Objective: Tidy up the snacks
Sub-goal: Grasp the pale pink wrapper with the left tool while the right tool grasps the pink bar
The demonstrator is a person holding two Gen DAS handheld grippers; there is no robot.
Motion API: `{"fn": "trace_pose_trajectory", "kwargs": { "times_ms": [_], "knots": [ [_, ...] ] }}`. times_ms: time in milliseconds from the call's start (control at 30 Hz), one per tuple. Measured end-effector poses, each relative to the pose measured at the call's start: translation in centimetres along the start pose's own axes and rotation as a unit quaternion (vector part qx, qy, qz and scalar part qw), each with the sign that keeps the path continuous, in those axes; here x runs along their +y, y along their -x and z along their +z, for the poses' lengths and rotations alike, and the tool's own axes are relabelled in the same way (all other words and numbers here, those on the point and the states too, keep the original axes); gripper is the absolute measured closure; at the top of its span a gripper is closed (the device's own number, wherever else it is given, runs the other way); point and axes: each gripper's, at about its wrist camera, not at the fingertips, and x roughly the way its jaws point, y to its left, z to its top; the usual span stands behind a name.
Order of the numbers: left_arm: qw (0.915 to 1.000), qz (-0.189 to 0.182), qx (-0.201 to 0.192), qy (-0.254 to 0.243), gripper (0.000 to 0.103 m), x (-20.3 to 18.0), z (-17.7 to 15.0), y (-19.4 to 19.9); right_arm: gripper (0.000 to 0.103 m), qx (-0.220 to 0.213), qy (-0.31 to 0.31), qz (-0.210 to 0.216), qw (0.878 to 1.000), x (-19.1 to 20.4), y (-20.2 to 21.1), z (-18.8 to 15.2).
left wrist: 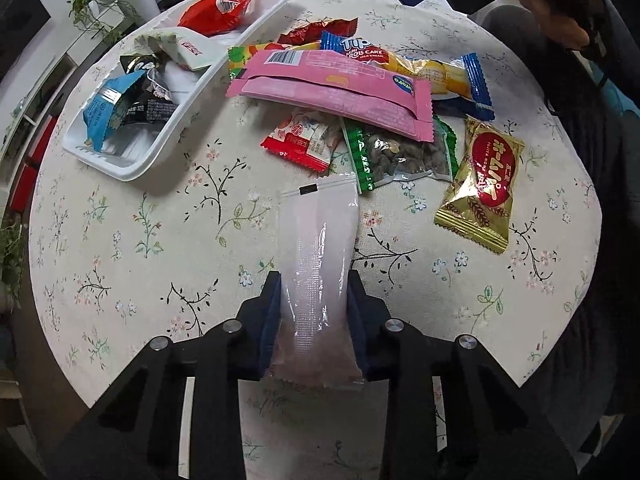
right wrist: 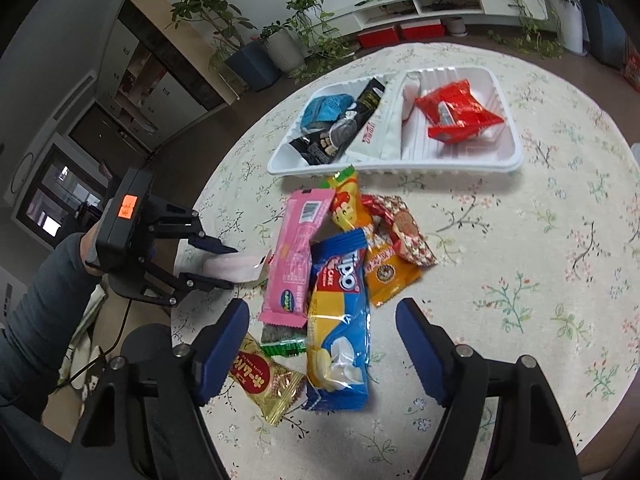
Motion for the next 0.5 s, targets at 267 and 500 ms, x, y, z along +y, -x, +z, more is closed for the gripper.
{"fn": "trace_pose_trajectory", "kwargs": {
  "times_ms": [267,500],
  "knots": [
    [0.9964,0.024,-0.030,0.075,0.079,-0.1,-2.3,1.9,0.040,0.000,0.040,-0.050,0.998,3.9,-1.8,1.5],
    [0.9732,0.013,-0.113,0.200,0.079,2.2,-5.9,5.3,0.052,0.008,0.060,-0.087,0.994,6.2,-5.0,2.4]
  ]
}}
